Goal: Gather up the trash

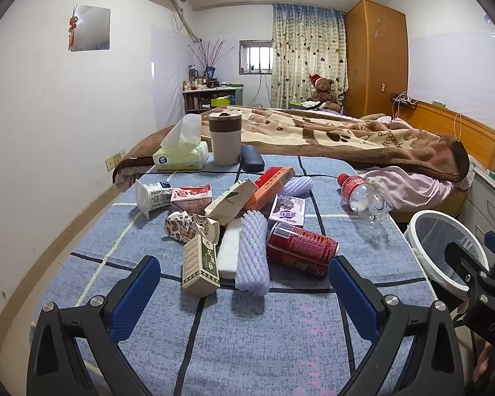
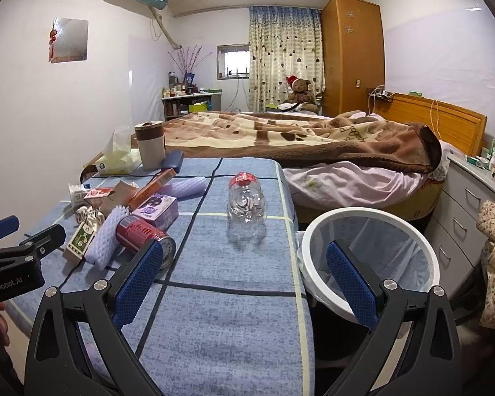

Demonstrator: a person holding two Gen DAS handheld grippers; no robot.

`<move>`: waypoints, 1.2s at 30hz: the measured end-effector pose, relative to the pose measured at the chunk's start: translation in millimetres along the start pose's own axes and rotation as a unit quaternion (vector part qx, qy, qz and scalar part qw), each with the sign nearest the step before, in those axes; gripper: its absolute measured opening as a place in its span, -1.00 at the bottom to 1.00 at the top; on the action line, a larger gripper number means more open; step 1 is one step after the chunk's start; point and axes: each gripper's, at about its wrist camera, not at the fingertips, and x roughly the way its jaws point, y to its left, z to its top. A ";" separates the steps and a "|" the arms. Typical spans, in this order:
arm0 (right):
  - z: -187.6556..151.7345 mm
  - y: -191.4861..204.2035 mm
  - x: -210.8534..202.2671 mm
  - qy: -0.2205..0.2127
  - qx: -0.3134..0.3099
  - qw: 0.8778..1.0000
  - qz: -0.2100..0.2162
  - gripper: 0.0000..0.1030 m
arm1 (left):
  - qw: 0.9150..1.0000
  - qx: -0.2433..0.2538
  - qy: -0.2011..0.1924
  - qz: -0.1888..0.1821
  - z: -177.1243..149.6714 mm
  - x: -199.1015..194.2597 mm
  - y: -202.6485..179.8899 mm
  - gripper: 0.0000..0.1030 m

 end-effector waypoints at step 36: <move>15.3 13.1 24.3 0.001 -0.017 1.000 0.001 0.97 | 0.999 -0.003 0.039 -0.001 1.9 36.2 11.0 1.00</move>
